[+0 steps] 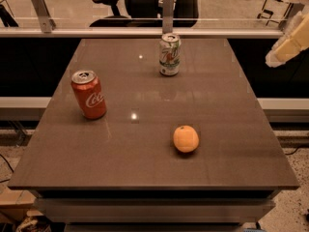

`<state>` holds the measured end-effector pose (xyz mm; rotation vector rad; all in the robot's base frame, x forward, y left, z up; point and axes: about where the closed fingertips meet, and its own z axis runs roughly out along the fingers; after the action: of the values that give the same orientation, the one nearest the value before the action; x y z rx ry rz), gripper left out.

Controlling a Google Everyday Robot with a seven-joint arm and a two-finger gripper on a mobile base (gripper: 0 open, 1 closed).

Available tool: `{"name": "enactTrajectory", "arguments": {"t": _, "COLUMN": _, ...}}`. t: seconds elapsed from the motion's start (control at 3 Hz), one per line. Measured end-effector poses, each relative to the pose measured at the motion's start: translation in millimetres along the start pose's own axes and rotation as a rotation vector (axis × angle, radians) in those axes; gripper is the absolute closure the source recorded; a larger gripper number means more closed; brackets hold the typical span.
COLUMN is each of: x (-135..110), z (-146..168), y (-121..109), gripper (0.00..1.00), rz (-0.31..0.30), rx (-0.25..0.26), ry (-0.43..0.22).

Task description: Knock 7up can over

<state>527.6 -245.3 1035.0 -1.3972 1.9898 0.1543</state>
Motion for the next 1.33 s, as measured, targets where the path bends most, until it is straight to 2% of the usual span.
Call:
{"name": "enactTrajectory", "arguments": {"t": 0.33, "x": 1, "z": 6, "y": -6, "gripper": 0.0, "rz": 0.034, "rx": -0.009, "ry": -0.085}}
{"name": "enactTrajectory", "arguments": {"t": 1.33, "x": 1, "z": 62, "y": 0, "gripper": 0.0, "rz": 0.107, "rx": -0.058, "ry": -0.224}}
